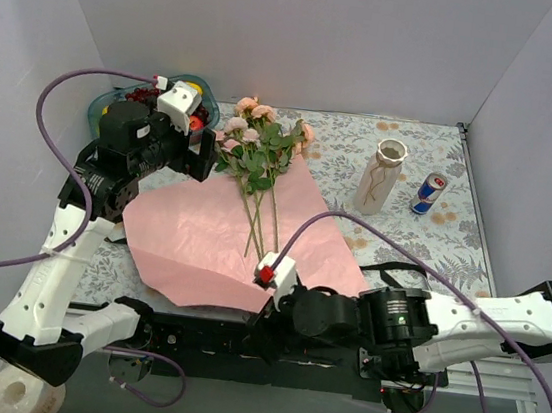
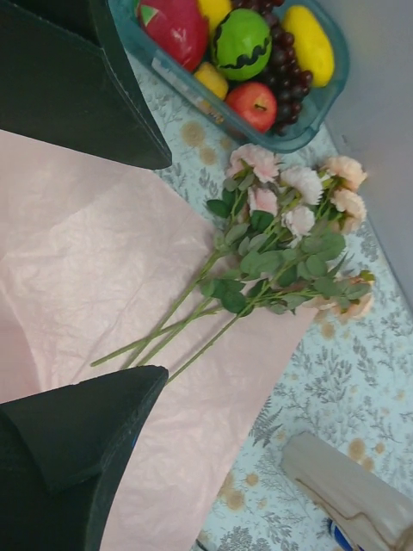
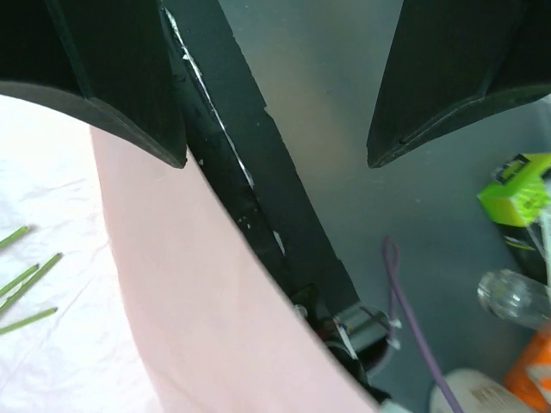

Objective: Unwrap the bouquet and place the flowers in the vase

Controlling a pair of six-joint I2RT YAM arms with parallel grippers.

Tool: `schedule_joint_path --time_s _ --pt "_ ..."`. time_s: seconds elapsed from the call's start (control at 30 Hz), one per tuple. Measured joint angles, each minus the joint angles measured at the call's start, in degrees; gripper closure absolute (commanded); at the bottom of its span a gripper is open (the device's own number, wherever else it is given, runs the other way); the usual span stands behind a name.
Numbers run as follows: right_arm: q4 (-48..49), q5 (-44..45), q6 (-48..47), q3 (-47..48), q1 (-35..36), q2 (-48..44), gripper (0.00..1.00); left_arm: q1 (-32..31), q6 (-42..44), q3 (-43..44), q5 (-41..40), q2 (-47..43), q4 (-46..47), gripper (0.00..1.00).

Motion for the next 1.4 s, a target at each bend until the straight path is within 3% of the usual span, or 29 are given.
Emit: schedule_joint_path --time_s 0.27,0.33,0.43,0.53,0.87,1.1,1.4 --pt "-4.42 9.97 1.77 5.86 -0.68 -8.92 0.02 0.00 -0.28 -3.32 1.46 -0.79 -2.49 0.02" --pt "-6.03 11.87 2.25 8.09 -4.74 -8.96 0.03 0.00 -0.02 -4.52 1.70 -1.46 -3.30 0.02" --pt "-6.36 11.98 2.14 9.25 -16.90 -6.64 0.04 0.00 0.11 -6.27 1.84 -1.40 -4.96 0.02" --pt "-6.10 10.80 0.22 9.33 -27.02 -1.42 0.09 0.00 -0.15 -7.17 1.70 -0.22 -7.06 0.02" --pt "6.03 -1.75 -12.28 8.70 -48.52 21.24 0.33 0.00 -2.75 -10.05 -0.70 8.66 -13.66 0.02" --pt "11.39 -6.03 -17.79 18.10 -51.54 40.89 0.38 0.00 -2.67 -14.14 -3.21 7.15 -15.58 0.02" --pt "14.99 -8.66 -19.32 20.68 -52.70 49.92 0.48 0.00 -0.92 -17.11 -5.20 3.67 -16.02 0.02"
